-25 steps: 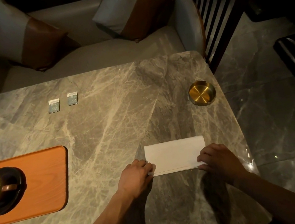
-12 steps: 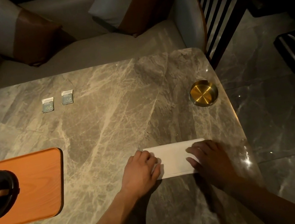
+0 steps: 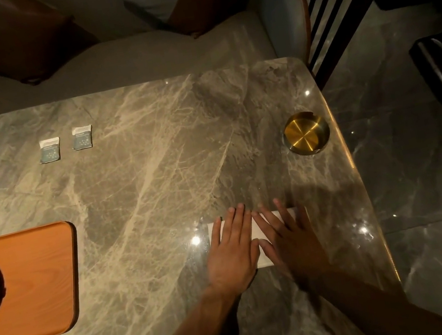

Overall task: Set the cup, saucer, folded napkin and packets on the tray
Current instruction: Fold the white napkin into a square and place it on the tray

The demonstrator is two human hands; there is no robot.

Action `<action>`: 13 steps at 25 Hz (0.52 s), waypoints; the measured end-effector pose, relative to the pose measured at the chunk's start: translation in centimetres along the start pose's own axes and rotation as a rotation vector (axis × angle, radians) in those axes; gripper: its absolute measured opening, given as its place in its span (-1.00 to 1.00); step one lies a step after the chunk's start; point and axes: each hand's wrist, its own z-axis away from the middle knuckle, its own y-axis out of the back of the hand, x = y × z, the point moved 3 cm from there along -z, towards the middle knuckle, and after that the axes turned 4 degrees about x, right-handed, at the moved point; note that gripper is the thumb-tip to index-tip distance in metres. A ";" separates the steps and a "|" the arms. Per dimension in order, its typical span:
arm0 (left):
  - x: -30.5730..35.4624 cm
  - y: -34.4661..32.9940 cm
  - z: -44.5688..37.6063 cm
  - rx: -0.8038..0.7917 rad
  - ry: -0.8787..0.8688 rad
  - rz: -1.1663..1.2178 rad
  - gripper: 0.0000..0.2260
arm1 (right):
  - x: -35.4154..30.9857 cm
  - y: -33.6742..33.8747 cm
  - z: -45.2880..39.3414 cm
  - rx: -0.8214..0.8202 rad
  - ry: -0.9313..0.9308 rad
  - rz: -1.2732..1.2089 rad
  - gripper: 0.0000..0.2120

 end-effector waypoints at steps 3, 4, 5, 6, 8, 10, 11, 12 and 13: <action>-0.2 -0.4 0.0 -0.001 0.005 0.010 -0.45 | 0.4 -0.6 0.1 0.024 0.005 -0.031 -0.44; -0.3 -0.5 -0.1 -0.002 0.010 0.011 -0.45 | 0.4 -0.7 0.1 0.031 0.010 -0.039 -0.43; -0.3 -0.5 -0.2 -0.007 0.012 0.013 -0.44 | 0.4 -0.7 0.0 0.032 0.014 -0.047 -0.42; -0.3 -0.5 -0.3 -0.012 0.012 0.014 -0.43 | 0.4 -0.7 -0.1 0.027 0.016 -0.056 -0.42; -0.5 -0.4 -0.3 -0.019 0.008 0.014 -0.42 | 0.5 -0.5 -0.1 0.003 0.020 -0.071 -0.42; -1.5 -0.2 0.1 -0.023 0.018 0.014 -0.39 | 1.2 -0.3 0.2 -0.027 0.004 -0.086 -0.41; -2.1 -0.1 0.4 -0.017 0.026 0.012 -0.39 | 1.8 -0.2 0.3 -0.041 -0.024 -0.098 -0.40; -2.7 0.0 0.7 -0.010 0.034 0.008 -0.38 | 2.4 0.0 0.4 -0.055 -0.060 -0.112 -0.40; -3.2 0.0 0.9 -0.007 0.037 0.001 -0.38 | 2.9 0.1 0.5 -0.062 -0.094 -0.123 -0.39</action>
